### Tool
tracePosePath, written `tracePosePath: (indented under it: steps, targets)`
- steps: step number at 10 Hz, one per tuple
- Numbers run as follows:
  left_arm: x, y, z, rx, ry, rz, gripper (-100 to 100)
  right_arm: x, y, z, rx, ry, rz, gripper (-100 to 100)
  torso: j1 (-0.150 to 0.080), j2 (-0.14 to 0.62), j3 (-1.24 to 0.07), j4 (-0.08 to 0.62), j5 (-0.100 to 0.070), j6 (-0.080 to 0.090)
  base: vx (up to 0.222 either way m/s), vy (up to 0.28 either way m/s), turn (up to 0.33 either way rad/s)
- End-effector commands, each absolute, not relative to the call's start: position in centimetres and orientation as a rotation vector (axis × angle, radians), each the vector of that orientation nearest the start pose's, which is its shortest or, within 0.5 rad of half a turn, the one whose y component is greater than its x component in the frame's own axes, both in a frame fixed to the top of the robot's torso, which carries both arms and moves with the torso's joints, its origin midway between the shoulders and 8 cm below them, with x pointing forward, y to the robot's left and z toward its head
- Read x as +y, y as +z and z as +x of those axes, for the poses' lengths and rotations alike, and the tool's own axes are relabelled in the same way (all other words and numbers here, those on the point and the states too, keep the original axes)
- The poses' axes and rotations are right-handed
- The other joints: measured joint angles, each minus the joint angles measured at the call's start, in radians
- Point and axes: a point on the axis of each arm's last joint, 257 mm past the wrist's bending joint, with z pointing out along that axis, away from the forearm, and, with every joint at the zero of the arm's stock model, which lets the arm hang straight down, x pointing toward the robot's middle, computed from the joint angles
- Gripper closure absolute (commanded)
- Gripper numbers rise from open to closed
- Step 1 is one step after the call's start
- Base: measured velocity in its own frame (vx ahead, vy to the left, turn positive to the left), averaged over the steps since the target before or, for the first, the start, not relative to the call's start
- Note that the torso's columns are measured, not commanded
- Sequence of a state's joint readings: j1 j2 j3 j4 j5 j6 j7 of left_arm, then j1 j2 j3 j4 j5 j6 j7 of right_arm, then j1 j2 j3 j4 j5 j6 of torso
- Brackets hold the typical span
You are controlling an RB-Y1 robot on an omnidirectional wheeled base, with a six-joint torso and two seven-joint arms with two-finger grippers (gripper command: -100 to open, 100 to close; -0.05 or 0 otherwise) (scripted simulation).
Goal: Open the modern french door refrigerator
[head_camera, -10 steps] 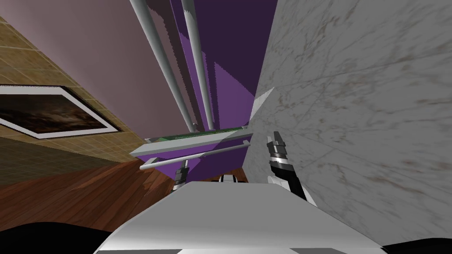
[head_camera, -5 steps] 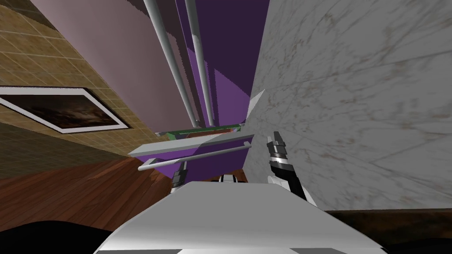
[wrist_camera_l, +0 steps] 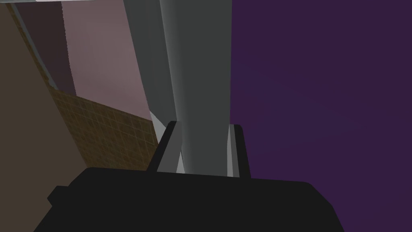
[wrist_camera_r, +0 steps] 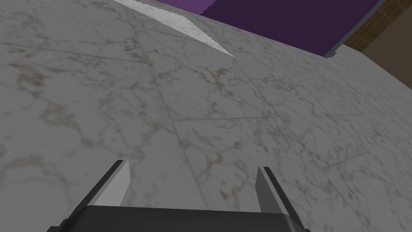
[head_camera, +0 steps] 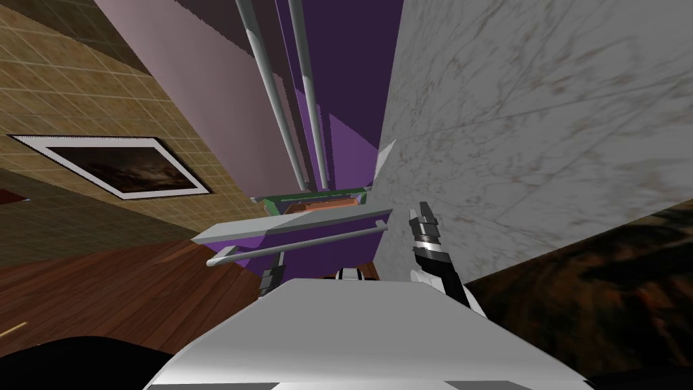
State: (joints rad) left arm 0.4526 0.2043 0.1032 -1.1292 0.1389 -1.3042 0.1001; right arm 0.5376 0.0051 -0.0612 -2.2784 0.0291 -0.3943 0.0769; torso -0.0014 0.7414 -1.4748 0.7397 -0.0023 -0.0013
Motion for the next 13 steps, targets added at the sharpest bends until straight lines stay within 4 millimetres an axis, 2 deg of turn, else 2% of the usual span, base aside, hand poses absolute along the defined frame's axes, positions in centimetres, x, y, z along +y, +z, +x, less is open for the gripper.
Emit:
tracePosePath:
  steps: [1, 2, 8, 10, 11, 12, 13]
  targets:
    - [39.1, -26.1, 25.9, 0.789, -1.169, -0.855, 100, -30.7, -0.9, 35.3, 0.736, 1.103, 0.718, 0, 0.000, 0.002, 0.001, 0.001, 0.000, 0.000, -0.171, -0.053, 0.025]
    - [40.5, -25.6, 25.7, 0.794, -1.163, -0.868, -100, -30.7, -0.9, 35.3, 0.736, 1.103, 0.718, 0, -0.001, 0.000, 0.000, 0.001, -0.001, 0.000, -0.059, -0.064, 0.019]
    - [44.1, -22.4, 24.9, 0.796, -1.171, -0.868, -100, -30.6, -1.1, 35.4, 0.741, 1.104, 0.722, 0, -0.001, -0.003, -0.002, 0.000, 0.003, 0.002, 0.031, -0.063, 0.011]
    - [45.0, -21.3, 24.7, 0.799, -1.178, -0.868, -100, -30.4, -1.6, 35.5, 0.752, 1.109, 0.733, 0, -0.008, -0.002, -0.004, 0.004, -0.003, 0.001, 0.009, -0.056, 0.001]
    - [44.5, -22.3, 24.8, 0.808, -1.178, -0.884, -100, -30.3, -2.0, 35.6, 0.759, 1.112, 0.740, 0, -0.012, -0.003, -0.005, 0.005, -0.006, 0.000, 0.001, -0.012, 0.015]
    - [44.6, -22.4, 24.8, 0.811, -1.177, -0.893, 0, -30.2, -2.2, 35.6, 0.762, 1.113, 0.743, 0, -0.011, -0.003, -0.004, 0.004, -0.004, 0.001, -0.007, 0.009, 0.011]
    - [44.6, -22.7, 24.7, 0.815, -1.175, -0.900, 0, -30.2, -2.2, 35.6, 0.763, 1.115, 0.744, 0, -0.008, -0.003, -0.003, 0.002, -0.003, 0.003, -0.003, 0.007, 0.010]
